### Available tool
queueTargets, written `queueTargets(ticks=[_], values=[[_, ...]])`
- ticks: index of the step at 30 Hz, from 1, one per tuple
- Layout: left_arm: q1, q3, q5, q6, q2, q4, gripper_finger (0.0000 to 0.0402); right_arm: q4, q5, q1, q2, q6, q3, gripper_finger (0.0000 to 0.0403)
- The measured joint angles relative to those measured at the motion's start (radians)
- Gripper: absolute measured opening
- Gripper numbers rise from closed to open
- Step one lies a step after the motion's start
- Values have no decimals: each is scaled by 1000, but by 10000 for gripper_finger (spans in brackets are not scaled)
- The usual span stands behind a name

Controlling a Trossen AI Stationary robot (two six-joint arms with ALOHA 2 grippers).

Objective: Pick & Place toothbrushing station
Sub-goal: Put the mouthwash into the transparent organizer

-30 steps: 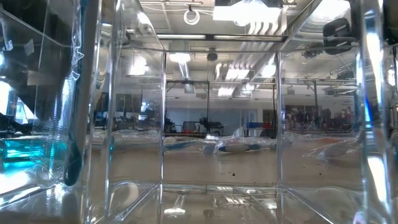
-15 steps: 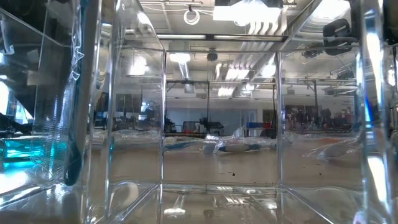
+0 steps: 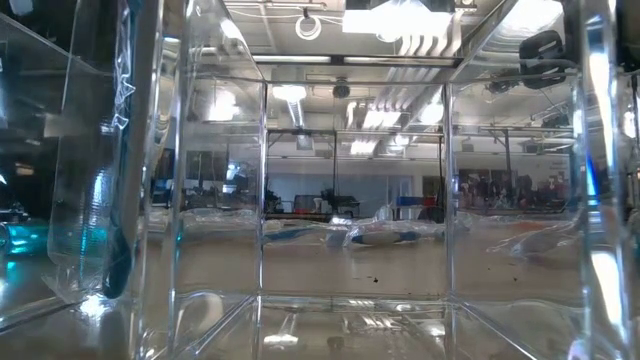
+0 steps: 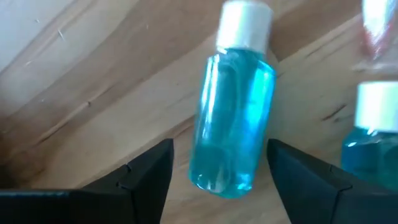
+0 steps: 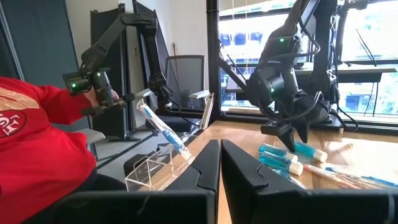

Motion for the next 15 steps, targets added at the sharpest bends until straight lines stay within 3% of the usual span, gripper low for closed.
queueTargets(ticks=[11, 15], values=[[-2, 3, -14, 22, 10, 0, 60, -6, 0, 0, 0, 8, 0, 8], [-2, 19, -29, 37, 10, -25, 41, -8, 0, 0, 0, 8, 0, 8]])
